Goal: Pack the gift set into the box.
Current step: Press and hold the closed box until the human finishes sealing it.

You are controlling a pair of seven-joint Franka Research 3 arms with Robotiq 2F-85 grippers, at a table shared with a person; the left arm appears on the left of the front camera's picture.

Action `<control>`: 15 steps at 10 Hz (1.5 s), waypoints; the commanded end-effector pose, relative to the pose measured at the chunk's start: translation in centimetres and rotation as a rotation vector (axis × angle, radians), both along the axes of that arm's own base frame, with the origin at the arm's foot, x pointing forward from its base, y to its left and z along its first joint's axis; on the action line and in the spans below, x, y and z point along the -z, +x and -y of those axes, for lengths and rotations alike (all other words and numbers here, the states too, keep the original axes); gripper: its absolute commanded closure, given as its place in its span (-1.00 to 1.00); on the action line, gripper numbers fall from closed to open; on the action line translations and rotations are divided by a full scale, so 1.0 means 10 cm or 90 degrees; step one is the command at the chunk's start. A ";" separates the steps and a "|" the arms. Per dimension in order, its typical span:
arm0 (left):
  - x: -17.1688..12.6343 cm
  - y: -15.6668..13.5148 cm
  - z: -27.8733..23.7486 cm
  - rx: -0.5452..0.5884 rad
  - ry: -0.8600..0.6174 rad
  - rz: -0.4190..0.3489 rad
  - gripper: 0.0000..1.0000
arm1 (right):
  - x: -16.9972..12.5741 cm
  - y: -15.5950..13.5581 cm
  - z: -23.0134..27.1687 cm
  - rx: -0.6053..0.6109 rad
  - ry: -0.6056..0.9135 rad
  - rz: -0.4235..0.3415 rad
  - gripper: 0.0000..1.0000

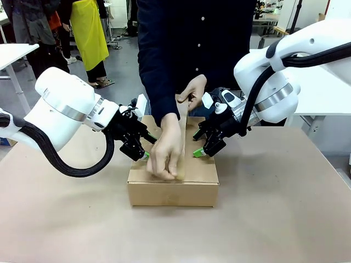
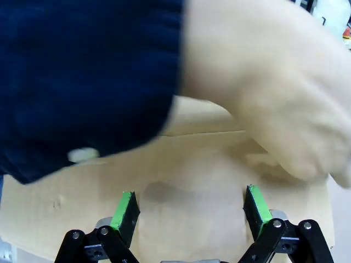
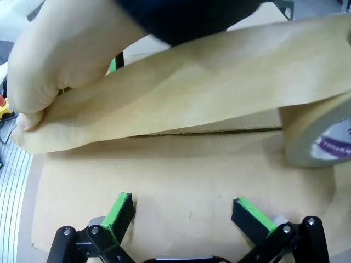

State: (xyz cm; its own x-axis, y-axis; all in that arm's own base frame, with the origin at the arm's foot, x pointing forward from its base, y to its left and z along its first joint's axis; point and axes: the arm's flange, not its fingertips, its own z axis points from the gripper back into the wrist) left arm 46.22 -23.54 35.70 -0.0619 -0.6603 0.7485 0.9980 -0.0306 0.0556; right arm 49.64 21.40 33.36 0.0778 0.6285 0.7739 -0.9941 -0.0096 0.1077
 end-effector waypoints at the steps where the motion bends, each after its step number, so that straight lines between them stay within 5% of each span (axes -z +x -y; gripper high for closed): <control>1: 0.03 -0.01 0.00 0.009 0.002 0.007 -1.00 | 0.05 0.00 0.00 0.004 0.001 -0.007 -1.00; 15: 0.03 -0.01 0.00 0.009 0.002 0.007 -1.00 | 0.05 0.00 0.00 0.004 0.001 -0.007 -1.00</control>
State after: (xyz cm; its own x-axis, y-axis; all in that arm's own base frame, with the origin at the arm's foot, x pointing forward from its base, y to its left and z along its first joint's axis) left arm 46.23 -23.54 35.71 -0.0620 -0.6602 0.7485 0.9980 -0.0305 0.0559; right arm 49.65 21.38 33.36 0.0780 0.6285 0.7739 -0.9941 -0.0092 0.1077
